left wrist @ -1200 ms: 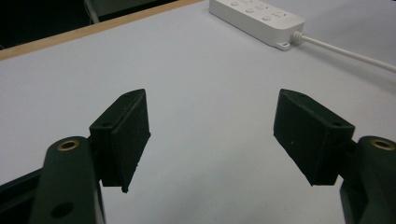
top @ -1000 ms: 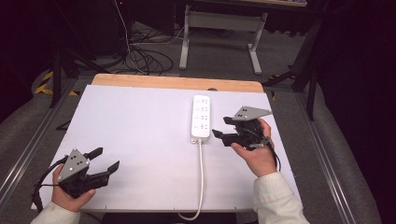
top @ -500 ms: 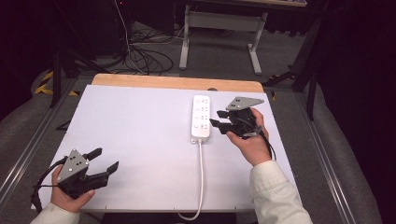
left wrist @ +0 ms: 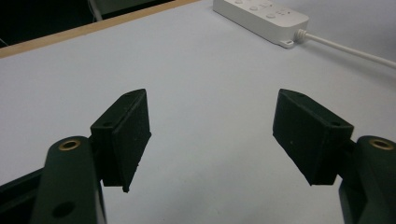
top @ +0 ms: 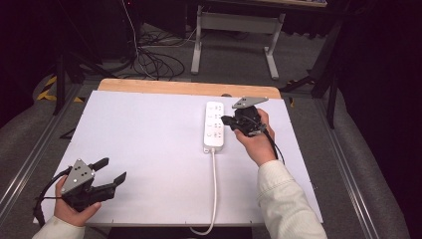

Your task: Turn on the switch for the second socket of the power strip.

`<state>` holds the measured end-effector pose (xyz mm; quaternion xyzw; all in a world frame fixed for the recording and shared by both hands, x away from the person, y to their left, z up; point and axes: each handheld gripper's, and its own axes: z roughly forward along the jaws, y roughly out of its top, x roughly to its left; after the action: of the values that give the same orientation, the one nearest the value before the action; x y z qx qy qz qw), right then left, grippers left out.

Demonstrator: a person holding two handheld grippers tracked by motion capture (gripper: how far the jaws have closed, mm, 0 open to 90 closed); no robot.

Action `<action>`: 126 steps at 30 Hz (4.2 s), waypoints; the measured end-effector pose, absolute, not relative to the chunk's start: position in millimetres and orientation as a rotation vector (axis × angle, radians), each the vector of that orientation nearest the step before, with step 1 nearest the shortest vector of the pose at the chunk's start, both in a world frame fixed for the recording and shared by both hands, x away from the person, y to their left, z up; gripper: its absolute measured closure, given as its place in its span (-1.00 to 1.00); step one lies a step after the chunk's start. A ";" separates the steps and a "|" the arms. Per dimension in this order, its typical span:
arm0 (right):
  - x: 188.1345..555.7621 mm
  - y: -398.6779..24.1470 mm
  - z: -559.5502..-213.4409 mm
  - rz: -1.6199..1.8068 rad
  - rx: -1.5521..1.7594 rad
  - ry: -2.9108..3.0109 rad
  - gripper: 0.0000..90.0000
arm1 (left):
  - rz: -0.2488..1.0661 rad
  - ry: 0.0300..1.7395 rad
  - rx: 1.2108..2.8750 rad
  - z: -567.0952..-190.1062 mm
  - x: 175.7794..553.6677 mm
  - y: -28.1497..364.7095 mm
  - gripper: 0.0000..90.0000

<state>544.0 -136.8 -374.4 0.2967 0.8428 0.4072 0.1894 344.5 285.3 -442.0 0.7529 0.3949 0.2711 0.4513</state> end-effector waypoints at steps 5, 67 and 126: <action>556.9 -130.9 -385.0 1.143 0.845 2.355 1.00 | 0.674 0.977 1.862 -442.1 344.7 285.4 -0.38; 604.5 -92.7 -459.4 1.088 1.002 2.339 1.00 | 0.672 0.969 1.876 -442.9 345.4 285.0 -0.38; 599.2 -87.8 -455.7 1.109 1.037 2.322 1.00 | 0.666 0.966 1.869 -442.2 345.0 284.9 -0.38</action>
<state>599.2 -87.8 -455.7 0.3675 0.8228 0.3931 0.1828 345.0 284.9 -442.2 0.7561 0.3907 0.2695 0.4507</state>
